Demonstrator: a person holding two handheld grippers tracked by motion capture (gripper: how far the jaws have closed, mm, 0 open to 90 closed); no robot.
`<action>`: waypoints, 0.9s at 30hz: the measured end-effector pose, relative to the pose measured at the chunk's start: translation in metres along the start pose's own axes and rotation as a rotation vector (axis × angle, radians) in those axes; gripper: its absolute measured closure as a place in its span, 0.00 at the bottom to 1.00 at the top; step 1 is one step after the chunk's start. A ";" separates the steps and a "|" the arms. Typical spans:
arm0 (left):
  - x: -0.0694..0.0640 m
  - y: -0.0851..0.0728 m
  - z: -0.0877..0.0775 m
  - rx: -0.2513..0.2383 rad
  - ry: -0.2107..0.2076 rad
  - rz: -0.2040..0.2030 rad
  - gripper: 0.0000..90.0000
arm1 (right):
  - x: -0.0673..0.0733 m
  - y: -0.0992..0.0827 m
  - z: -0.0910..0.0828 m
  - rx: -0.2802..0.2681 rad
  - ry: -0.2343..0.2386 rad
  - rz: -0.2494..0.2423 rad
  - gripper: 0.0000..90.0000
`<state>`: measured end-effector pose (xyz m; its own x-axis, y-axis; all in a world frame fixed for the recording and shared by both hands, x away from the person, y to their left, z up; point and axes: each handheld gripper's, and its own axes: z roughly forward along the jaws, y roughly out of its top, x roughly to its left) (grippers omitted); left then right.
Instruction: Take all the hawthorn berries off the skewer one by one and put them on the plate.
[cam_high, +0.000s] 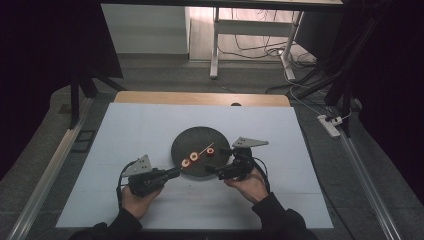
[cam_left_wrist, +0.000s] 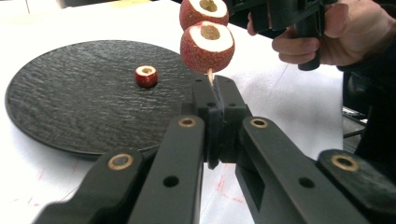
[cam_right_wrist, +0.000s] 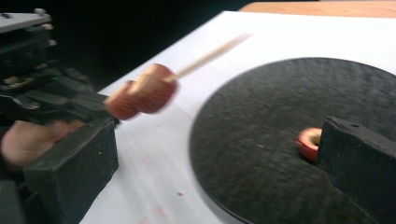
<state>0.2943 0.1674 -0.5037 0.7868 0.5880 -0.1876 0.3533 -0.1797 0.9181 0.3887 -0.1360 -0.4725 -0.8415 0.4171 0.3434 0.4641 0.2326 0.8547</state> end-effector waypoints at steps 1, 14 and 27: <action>-0.001 0.000 0.000 -0.002 -0.004 0.002 0.99 | 0.002 0.000 0.001 0.000 0.008 0.002 0.00; -0.006 0.001 0.007 0.013 -0.020 0.021 0.99 | 0.004 -0.001 0.011 -0.011 0.121 0.043 0.43; -0.008 0.002 0.009 0.026 -0.018 0.032 0.99 | 0.006 0.000 0.011 0.004 0.143 0.017 0.68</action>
<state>0.2935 0.1556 -0.5030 0.8068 0.5674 -0.1650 0.3406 -0.2182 0.9145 0.3868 -0.1239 -0.4748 -0.8642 0.2919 0.4098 0.4793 0.2301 0.8470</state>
